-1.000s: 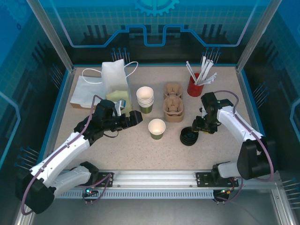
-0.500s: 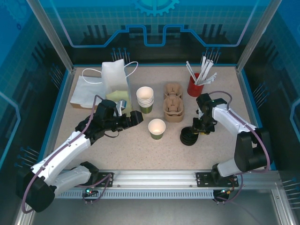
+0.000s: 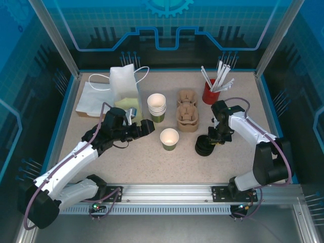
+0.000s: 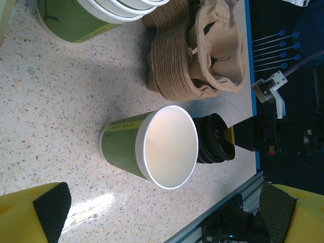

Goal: Pack the takeout coffee

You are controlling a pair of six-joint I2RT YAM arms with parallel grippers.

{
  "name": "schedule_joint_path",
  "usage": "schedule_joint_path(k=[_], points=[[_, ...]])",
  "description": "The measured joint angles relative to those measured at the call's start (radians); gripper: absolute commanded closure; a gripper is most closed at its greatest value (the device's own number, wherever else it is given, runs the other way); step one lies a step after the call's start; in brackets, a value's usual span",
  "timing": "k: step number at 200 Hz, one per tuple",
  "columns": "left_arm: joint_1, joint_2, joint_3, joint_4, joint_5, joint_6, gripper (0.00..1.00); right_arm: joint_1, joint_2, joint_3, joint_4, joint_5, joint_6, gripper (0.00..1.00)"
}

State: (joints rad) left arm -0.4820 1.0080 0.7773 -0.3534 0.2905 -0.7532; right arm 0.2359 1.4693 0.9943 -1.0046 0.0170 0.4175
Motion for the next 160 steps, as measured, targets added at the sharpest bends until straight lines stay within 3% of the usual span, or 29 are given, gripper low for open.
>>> schedule_joint_path(k=[88, 123, 160], points=[[0.000, -0.056, 0.000, 0.023, -0.031, 0.022, 0.01, -0.017, -0.067, 0.027, -0.017, -0.040, -0.005, 0.83], [0.000, -0.119, -0.004, 0.129, -0.043, 0.051, 0.01, -0.109, -0.160, 0.021, 0.035, -0.240, 0.008, 0.83], [0.000, -0.141, -0.050, 0.362, -0.043, 0.146, 0.01, -0.178, -0.244, 0.006, 0.134, -0.500, 0.090, 0.83]])
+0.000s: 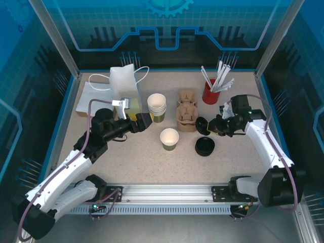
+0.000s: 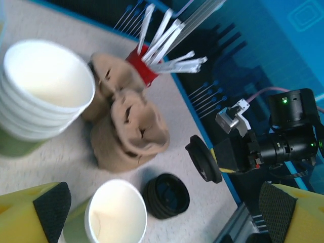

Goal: Pack the takeout coffee

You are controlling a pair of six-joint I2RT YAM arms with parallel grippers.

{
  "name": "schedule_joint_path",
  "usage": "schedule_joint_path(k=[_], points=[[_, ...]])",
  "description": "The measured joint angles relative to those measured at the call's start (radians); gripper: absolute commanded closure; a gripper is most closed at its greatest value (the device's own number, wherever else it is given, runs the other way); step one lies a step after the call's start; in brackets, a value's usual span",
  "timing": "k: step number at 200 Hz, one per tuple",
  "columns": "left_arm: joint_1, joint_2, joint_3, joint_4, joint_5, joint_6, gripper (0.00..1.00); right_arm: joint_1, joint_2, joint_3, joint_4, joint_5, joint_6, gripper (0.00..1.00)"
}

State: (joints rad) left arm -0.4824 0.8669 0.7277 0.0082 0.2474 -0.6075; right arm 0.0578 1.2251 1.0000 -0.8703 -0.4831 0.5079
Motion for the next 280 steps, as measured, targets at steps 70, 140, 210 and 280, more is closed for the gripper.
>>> schedule_joint_path(k=[70, 140, 210, 280], points=[[-0.004, 0.074, -0.053, 0.402, 0.094, 0.321, 0.01, -0.013, -0.101, -0.025, 0.209, -0.281, 0.259, 0.83], [-0.100, 0.254, 0.110, 0.442, 0.347, 0.705, 0.01, -0.010, -0.121, -0.026, 0.364, -0.447, 0.460, 0.83], [-0.162, 0.463, 0.241, 0.452, 0.412, 0.875, 0.01, 0.047, -0.133, -0.023, 0.400, -0.471, 0.517, 0.83], [-0.168, 0.581, 0.286, 0.514, 0.412, 0.896, 0.01, 0.087, -0.133, -0.023, 0.440, -0.463, 0.557, 0.83]])
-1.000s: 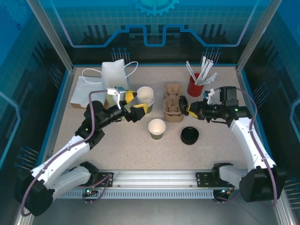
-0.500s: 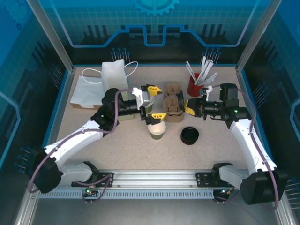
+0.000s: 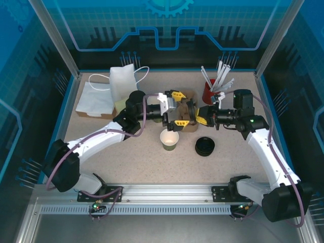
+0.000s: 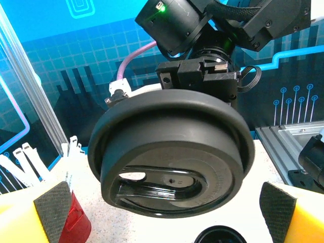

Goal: Pack the takeout coffee

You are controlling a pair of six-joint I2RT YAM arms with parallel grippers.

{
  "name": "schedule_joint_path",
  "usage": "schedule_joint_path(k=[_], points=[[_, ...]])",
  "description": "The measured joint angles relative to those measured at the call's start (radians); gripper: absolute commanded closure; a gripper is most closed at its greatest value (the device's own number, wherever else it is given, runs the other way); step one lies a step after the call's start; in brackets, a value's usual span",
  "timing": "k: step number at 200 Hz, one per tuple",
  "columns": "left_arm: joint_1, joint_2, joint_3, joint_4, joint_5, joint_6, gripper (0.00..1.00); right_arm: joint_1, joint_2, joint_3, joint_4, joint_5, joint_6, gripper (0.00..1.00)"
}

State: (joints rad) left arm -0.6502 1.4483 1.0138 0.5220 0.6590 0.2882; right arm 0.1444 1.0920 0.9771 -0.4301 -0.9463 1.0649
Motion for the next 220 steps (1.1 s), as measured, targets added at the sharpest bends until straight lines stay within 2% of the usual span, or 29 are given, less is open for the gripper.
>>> schedule_joint_path(k=[41, 78, 151, 220], points=[[-0.001, 0.031, 0.005, 0.031, 0.000, -0.001, 0.02, 0.015, 0.000, 0.000, 0.013, 0.003, 0.017, 0.83], [-0.002, 0.040, 0.013, 0.045, 0.000, -0.001, 0.08, 0.026, 0.000, 0.000, 0.021, 0.011, 0.020, 0.83], [-0.003, 0.043, 0.019, 0.039, 0.011, 0.000, 0.12, 0.041, 0.008, 0.000, 0.028, 0.023, 0.019, 0.82], [-0.003, 0.043, 0.024, 0.010, 0.019, 0.006, 0.15, 0.053, 0.018, 0.003, 0.019, 0.030, 0.009, 0.78]])
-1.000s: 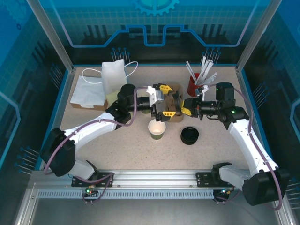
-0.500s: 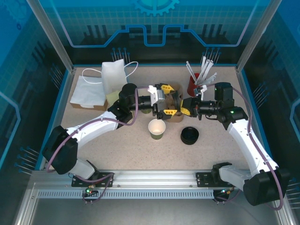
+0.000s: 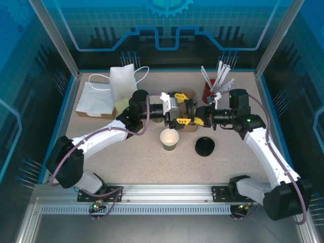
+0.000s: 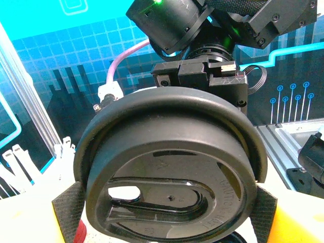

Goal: Pack the takeout coffee

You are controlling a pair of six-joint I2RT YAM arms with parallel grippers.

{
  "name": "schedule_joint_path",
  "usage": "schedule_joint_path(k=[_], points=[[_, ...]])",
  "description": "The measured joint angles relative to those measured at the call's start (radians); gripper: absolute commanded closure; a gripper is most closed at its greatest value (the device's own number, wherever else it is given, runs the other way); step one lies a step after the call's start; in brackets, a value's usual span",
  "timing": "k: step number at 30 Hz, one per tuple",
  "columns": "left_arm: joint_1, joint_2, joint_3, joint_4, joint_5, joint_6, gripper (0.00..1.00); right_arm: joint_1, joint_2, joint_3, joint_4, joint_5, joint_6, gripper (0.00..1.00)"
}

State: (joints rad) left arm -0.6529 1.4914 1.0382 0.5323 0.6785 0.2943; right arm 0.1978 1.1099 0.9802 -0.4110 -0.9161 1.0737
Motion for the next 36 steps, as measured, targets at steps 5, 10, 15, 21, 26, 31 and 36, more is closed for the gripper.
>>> schedule_joint_path(k=[5, 10, 15, 21, 26, 31, 36], points=[[0.000, 0.000, 0.002, -0.027, -0.001, 0.013, 0.14, 0.003, 0.001, 0.007, -0.021, 0.000, -0.020, 0.72], [0.000, -0.004, 0.003, -0.082, -0.002, 0.046, 0.15, 0.005, 0.002, 0.008, -0.038, 0.011, -0.039, 0.69], [0.000, -0.031, 0.002, -0.126, -0.008, 0.069, 0.16, 0.005, 0.002, 0.009, -0.073, 0.029, -0.070, 0.67], [-0.003, -0.053, -0.001, -0.140, -0.010, 0.082, 0.19, 0.006, 0.010, 0.009, -0.097, 0.043, -0.092, 0.67], [-0.010, -0.053, -0.001, -0.156, -0.011, 0.084, 0.19, 0.007, 0.016, 0.009, -0.097, 0.044, -0.091, 0.68], [-0.013, -0.052, -0.001, -0.166, -0.013, 0.100, 0.20, 0.014, 0.016, 0.009, -0.090, 0.041, -0.087, 0.68], [-0.015, -0.051, 0.002, -0.170, -0.012, 0.102, 0.22, 0.019, 0.016, 0.009, -0.083, 0.041, -0.079, 0.68]])
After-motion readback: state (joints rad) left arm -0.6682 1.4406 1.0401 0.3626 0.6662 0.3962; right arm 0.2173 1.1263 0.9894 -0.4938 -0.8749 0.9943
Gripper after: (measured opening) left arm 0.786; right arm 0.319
